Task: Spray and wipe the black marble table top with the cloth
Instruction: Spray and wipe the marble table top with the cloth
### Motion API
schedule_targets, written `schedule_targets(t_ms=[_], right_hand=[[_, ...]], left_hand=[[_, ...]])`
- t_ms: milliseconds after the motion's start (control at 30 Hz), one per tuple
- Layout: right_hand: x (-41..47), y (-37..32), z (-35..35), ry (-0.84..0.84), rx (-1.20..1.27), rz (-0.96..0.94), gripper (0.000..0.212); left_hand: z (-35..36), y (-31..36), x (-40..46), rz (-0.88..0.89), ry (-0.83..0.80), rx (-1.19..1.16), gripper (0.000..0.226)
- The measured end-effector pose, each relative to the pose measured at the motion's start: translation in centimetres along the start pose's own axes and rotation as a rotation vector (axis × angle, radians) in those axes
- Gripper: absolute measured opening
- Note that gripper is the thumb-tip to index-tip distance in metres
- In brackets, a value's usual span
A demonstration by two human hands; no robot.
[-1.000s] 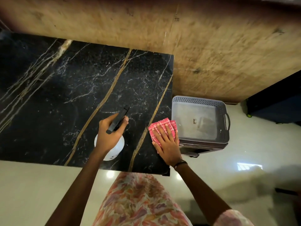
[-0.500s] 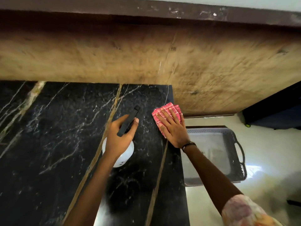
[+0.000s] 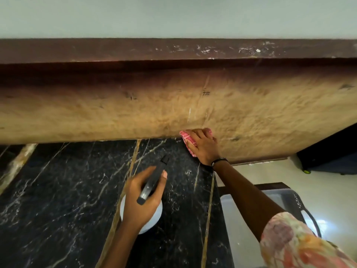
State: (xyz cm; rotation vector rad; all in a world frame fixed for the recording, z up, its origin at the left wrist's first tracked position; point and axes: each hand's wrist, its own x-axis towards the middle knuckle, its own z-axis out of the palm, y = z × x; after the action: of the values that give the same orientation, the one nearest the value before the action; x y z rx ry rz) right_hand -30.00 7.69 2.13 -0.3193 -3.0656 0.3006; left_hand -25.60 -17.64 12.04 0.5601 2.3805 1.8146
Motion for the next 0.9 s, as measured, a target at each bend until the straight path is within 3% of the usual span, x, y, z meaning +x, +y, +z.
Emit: schedule_targets(t_ms=[167,267,467,600,700,800,900], right_hand=[[3.0,-0.4,0.1,0.054,0.117,0.201,0.047],[3.7,-0.6,0.1,0.095,0.233,0.389,0.047],[-1.6,-1.5,0.3,0.158,0.457,0.594,0.052],[-7.1,-2.8,0.9,0.171,0.370,0.532,0.060],[-9.6,-3.5,1.2,0.171,0.167,0.405,0.065],[-8.1,-3.2,1.0,0.138,-0.014,0.232,0.058],[-5.2,-2.4,0.9,0.064,-0.031,0.161,0.055]], left_hand=[[-0.4,-0.9,0.0,0.026,0.040,-0.017,0.029],[-0.5,-1.1,0.0,-0.004,0.079,-0.008,0.021],[-0.1,-0.7,-0.2,0.034,0.089,0.019,0.036],[-0.1,-0.7,0.1,0.026,0.104,0.026,0.033],[-0.4,-0.9,0.1,-0.002,0.117,0.014,0.024],[-0.5,-1.3,0.0,-0.034,0.118,0.011,0.021],[-0.5,-1.2,-0.1,-0.048,0.112,-0.005,0.028]])
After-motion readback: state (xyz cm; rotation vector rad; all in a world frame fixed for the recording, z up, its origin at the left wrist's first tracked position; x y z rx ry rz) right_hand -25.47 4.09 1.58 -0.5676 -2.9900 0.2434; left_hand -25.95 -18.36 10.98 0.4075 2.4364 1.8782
